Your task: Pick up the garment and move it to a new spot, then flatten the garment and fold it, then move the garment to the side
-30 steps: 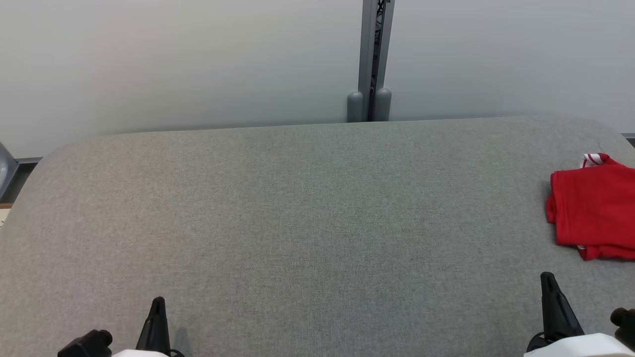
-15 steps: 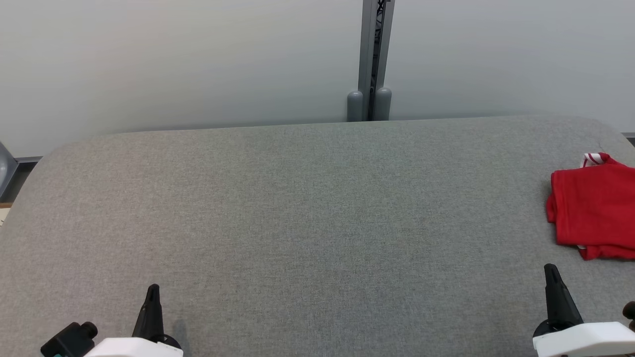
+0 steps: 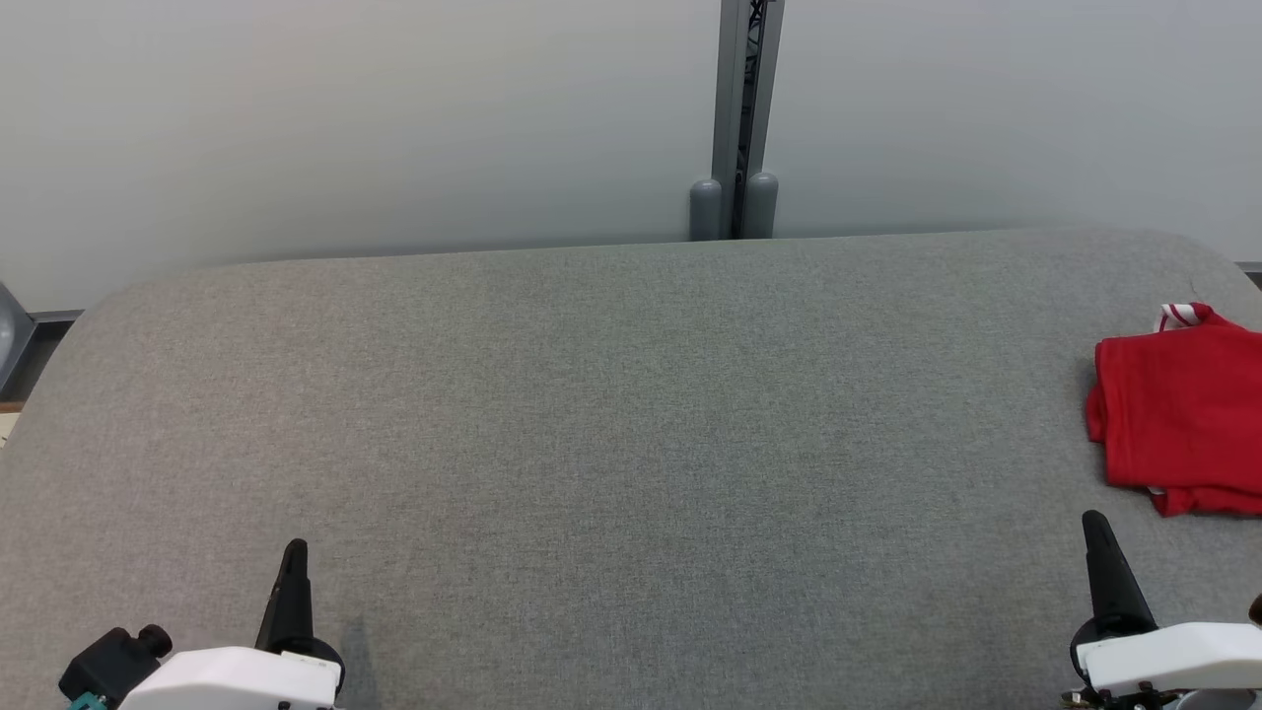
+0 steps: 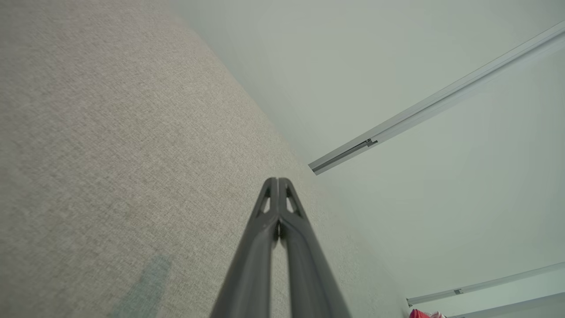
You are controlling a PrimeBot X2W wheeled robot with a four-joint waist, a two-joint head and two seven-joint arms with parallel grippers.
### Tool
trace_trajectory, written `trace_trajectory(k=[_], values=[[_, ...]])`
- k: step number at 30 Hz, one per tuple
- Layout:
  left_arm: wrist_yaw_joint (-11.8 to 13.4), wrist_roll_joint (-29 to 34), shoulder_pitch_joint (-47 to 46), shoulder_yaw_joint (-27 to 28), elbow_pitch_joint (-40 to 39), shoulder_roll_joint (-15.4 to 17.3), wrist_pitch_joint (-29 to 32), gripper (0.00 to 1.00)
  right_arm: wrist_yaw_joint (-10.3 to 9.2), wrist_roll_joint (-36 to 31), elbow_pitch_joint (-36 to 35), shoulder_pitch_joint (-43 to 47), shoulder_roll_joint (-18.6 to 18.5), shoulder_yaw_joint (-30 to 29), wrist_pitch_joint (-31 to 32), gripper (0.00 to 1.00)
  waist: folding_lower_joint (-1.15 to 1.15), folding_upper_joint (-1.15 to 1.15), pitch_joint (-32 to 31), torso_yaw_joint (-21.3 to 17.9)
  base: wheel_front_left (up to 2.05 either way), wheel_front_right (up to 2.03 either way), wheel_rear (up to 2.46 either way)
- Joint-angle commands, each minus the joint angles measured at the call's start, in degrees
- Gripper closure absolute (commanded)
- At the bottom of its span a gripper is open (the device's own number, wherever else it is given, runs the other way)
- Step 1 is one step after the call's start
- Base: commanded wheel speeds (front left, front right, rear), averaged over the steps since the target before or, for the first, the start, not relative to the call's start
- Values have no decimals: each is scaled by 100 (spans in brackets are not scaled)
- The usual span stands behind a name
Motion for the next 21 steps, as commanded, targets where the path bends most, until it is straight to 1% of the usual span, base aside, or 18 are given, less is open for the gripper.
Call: trace_trajectory(k=[1, 21], values=[[-44, -220, -201, 47, -89, 35, 47, 100, 1, 242, -27, -161, -59, -22, 66, 100, 0, 0, 2, 0, 0, 0, 0], [-165, -1384, -388, 179, -160, 47, 359, 100, 1, 1515, 36, -354, -75, -85, 380, 100, 0, 0, 17, 0, 0, 0, 0]])
